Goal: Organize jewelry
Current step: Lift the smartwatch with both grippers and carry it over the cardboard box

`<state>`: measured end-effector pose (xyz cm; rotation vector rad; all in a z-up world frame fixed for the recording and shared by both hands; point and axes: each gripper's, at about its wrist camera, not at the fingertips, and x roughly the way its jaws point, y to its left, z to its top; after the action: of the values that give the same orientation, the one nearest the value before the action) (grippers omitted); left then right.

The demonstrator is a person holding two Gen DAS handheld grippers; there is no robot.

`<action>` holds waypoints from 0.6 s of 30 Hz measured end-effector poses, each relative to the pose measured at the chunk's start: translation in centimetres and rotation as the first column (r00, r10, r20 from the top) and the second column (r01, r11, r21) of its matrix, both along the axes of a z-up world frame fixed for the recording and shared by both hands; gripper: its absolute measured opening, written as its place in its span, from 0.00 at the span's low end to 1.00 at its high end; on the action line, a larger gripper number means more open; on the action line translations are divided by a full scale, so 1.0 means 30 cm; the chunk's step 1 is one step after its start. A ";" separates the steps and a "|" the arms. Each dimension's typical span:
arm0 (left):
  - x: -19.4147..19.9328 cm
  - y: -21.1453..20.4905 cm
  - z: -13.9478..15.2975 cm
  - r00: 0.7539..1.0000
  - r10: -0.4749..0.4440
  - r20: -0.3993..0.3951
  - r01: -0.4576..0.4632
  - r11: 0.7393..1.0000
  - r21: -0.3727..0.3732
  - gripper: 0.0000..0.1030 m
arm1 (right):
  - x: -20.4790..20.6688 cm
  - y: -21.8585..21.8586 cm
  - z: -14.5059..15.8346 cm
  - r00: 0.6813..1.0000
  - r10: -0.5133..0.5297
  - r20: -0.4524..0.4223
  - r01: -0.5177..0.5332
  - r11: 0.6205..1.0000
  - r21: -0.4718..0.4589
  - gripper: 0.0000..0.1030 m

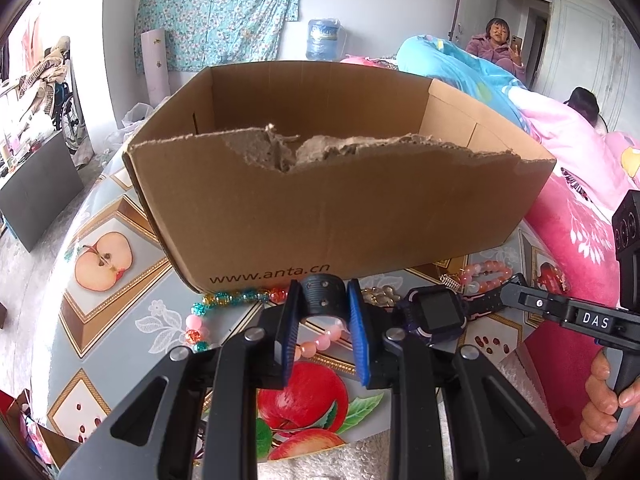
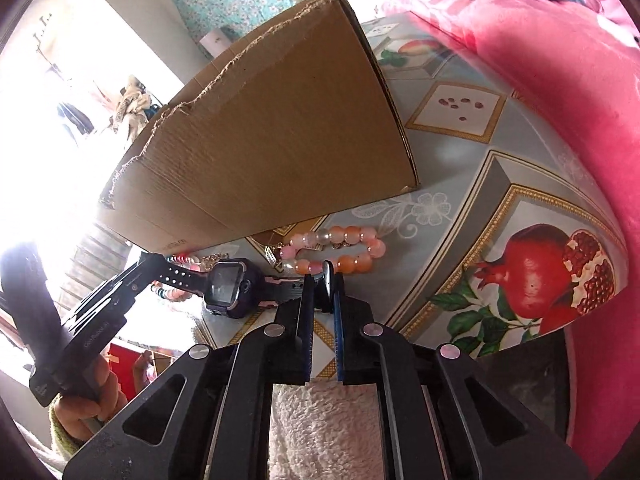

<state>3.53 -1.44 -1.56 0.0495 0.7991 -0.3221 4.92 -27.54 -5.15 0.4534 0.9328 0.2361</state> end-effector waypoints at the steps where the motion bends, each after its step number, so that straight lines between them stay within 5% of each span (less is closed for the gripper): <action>1: -0.003 0.002 0.003 1.000 -0.001 0.004 0.001 1.000 -0.003 0.22 | -0.010 0.005 0.012 1.000 0.007 0.014 -0.007 1.000 -0.007 0.04; 8: -0.045 0.007 0.061 0.999 -0.038 0.033 0.039 0.998 -0.043 0.22 | -0.070 0.053 0.168 0.991 0.077 0.113 -0.065 0.992 -0.106 0.03; 14: -0.092 0.045 0.233 0.986 -0.111 0.127 0.125 0.986 -0.108 0.22 | -0.099 0.082 0.397 0.957 0.140 0.253 -0.093 0.978 -0.186 0.03; 18: -0.027 0.079 0.369 0.969 -0.134 0.210 0.163 0.978 -0.132 0.22 | -0.003 0.104 0.519 0.930 0.187 0.316 -0.122 0.969 -0.214 0.03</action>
<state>2.72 0.93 9.49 0.0023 0.5711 -0.5101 4.84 -24.43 10.41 0.1528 0.6491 0.3523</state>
